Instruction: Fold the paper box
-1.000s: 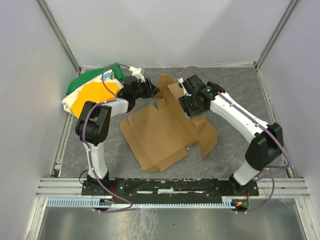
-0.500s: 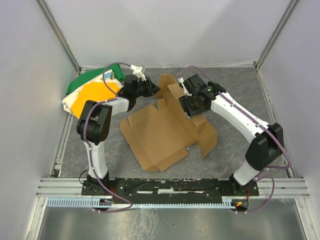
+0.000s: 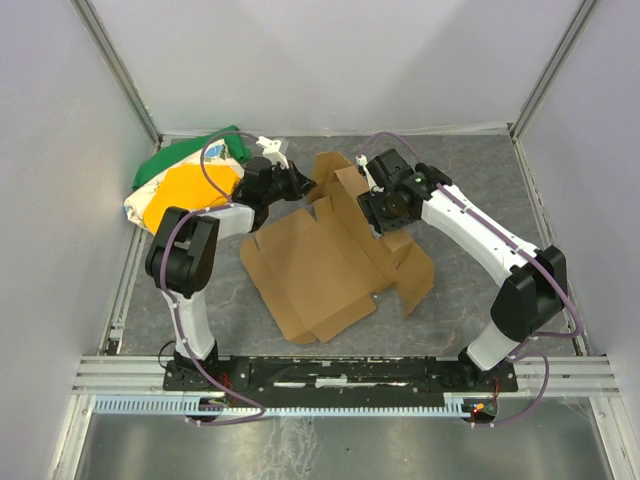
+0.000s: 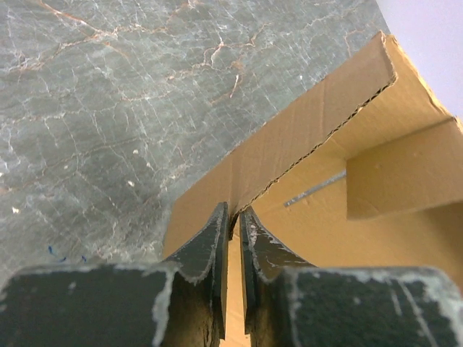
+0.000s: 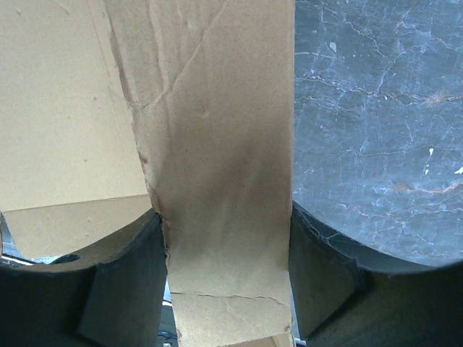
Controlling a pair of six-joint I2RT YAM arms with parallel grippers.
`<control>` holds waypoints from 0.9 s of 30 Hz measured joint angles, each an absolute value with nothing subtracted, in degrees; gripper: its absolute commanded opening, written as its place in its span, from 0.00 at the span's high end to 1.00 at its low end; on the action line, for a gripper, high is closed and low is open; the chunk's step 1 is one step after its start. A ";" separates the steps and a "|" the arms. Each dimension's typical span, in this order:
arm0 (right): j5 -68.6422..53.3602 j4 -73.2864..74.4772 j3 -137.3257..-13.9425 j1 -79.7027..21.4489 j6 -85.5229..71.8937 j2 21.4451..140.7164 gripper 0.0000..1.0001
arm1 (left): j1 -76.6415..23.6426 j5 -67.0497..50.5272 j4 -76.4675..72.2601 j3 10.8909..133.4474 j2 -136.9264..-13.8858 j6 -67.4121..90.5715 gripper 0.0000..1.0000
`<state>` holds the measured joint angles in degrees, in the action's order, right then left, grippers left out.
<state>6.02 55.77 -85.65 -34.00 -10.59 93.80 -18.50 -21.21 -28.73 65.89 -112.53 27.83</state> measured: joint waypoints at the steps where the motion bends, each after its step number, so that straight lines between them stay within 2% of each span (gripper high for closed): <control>1: 6.02 55.77 -85.65 -34.00 -10.59 93.80 0.64 | -18.50 -21.19 -29.08 64.90 -111.83 27.86 0.90; 10: 5.74 55.83 -85.71 -34.02 -10.63 93.80 0.64 | -18.98 -20.80 -33.50 55.16 -104.81 28.71 0.90; 22: 7.88 57.89 -87.55 -38.59 -11.64 94.89 0.64 | -25.43 -18.90 -36.12 45.84 -99.77 29.78 0.88; 24: 8.36 58.02 -87.68 -39.31 -11.75 95.04 0.64 | -26.13 -18.72 -36.93 44.38 -99.22 30.52 0.84; 27: 9.34 58.15 -87.79 -40.36 -11.94 95.44 0.64 | -26.72 -18.55 -37.87 42.39 -98.50 31.33 0.66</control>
<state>9.34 58.15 -87.79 -40.36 -11.94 95.44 -26.72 -18.55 -37.87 42.39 -98.50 31.33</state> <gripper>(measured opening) 0.659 0.178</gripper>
